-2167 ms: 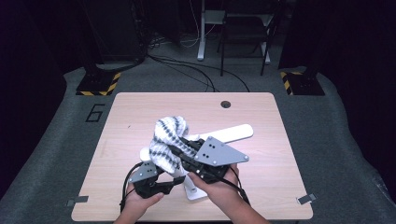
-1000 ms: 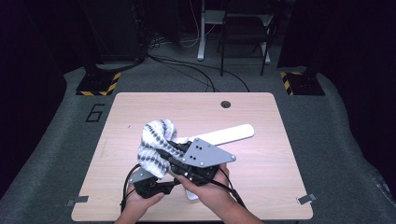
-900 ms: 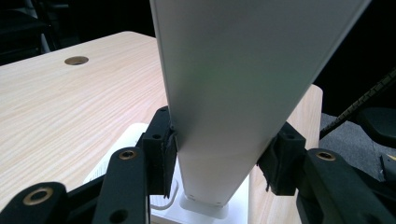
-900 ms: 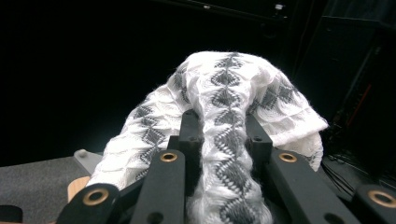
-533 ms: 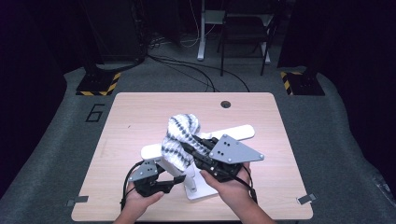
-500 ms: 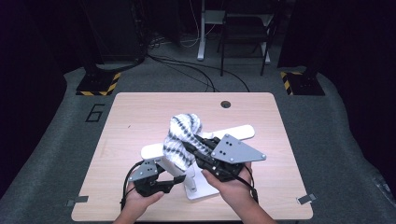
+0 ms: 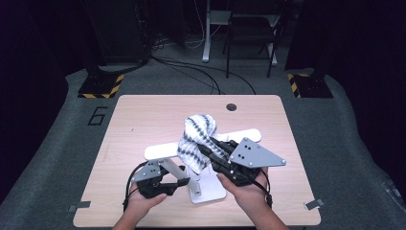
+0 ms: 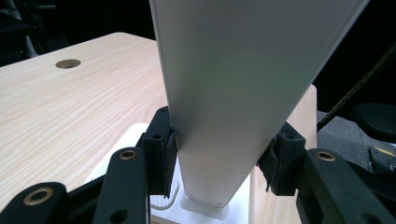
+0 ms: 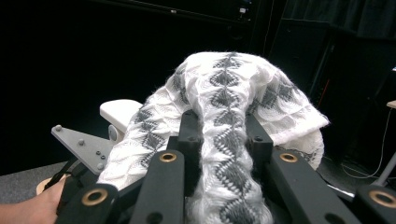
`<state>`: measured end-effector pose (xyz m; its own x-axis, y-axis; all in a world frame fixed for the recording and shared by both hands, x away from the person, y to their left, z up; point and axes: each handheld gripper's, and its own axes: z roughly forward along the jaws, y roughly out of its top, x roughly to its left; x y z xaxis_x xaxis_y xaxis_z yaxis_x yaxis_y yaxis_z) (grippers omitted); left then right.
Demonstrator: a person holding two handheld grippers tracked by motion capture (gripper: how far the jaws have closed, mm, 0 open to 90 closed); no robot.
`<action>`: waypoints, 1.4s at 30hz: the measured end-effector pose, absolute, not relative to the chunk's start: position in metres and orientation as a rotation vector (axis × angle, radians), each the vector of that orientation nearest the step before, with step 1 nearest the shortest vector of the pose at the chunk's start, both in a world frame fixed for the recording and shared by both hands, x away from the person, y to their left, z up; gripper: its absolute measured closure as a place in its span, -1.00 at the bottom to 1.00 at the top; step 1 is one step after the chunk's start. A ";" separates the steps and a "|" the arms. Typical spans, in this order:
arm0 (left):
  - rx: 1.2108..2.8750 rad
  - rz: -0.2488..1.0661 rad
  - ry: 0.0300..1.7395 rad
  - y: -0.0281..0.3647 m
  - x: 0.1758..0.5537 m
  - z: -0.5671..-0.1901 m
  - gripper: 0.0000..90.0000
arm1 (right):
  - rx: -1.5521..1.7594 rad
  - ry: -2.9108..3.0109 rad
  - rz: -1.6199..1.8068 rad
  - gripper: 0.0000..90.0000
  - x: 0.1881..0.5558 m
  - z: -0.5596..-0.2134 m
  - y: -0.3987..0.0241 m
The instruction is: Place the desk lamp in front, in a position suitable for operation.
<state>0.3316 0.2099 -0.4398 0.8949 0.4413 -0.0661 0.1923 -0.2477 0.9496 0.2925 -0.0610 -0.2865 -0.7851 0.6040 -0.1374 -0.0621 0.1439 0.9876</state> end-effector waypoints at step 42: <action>1.839 0.248 0.563 0.221 0.338 -0.440 -0.10 | 0.448 2.033 1.643 0.63 0.267 -0.324 -0.064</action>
